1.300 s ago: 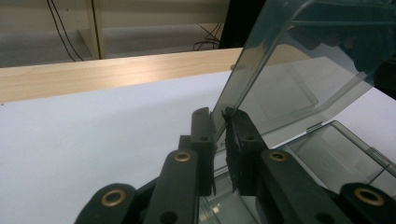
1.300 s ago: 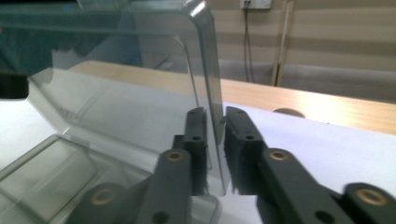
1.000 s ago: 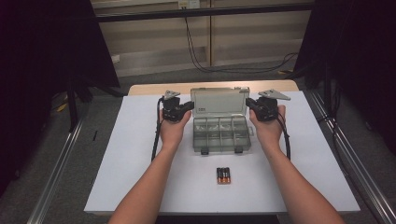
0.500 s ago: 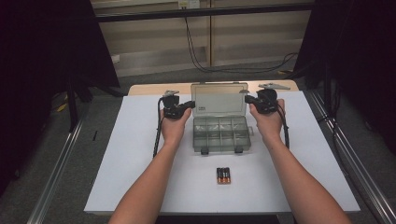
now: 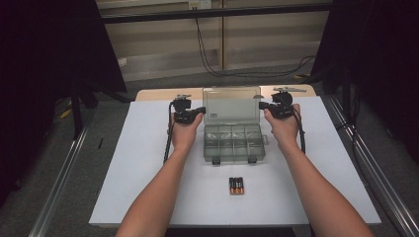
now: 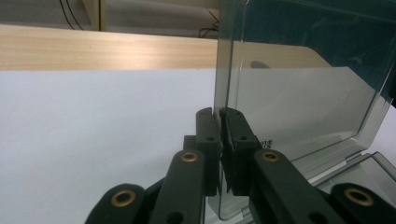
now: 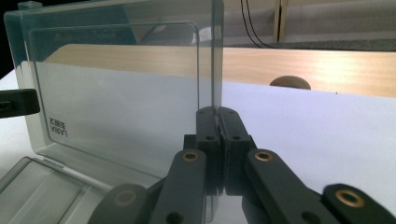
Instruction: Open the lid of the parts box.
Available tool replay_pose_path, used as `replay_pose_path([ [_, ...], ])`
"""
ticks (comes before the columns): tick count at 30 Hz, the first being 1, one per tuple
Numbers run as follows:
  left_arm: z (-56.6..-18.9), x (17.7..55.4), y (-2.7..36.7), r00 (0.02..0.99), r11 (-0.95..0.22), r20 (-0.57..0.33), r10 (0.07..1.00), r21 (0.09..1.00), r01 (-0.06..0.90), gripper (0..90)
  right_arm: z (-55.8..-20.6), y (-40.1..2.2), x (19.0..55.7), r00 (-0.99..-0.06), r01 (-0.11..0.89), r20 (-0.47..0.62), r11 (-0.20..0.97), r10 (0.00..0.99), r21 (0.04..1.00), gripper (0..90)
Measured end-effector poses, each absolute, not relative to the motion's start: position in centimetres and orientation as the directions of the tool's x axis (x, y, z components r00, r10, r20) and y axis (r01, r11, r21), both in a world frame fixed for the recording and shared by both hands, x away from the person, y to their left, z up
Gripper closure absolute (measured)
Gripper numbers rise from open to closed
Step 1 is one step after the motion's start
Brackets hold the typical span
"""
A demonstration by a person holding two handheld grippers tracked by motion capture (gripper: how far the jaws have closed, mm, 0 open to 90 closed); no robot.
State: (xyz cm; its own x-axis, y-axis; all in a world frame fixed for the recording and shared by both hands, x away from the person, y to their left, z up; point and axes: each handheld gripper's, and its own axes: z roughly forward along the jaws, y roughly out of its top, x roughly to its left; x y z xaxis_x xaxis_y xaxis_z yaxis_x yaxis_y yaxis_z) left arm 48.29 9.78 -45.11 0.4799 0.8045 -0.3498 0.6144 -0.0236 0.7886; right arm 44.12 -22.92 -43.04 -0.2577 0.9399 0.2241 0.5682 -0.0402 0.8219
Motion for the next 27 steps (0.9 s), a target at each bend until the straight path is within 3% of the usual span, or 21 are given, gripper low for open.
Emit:
replay_pose_path([
  [10,-45.7,49.3,9.7,0.413,0.055,-0.452,0.791,0.724,0.688,85.5,-44.1,-22.8,45.2,-0.203,0.602,0.246,-0.077,0.948,0.795,89.1],
  [27,-46.9,50.4,9.9,0.351,0.111,-0.523,0.776,0.662,0.741,84.3,-45.8,-22.8,46.1,-0.196,0.615,0.254,-0.084,0.947,0.784,87.9],
])
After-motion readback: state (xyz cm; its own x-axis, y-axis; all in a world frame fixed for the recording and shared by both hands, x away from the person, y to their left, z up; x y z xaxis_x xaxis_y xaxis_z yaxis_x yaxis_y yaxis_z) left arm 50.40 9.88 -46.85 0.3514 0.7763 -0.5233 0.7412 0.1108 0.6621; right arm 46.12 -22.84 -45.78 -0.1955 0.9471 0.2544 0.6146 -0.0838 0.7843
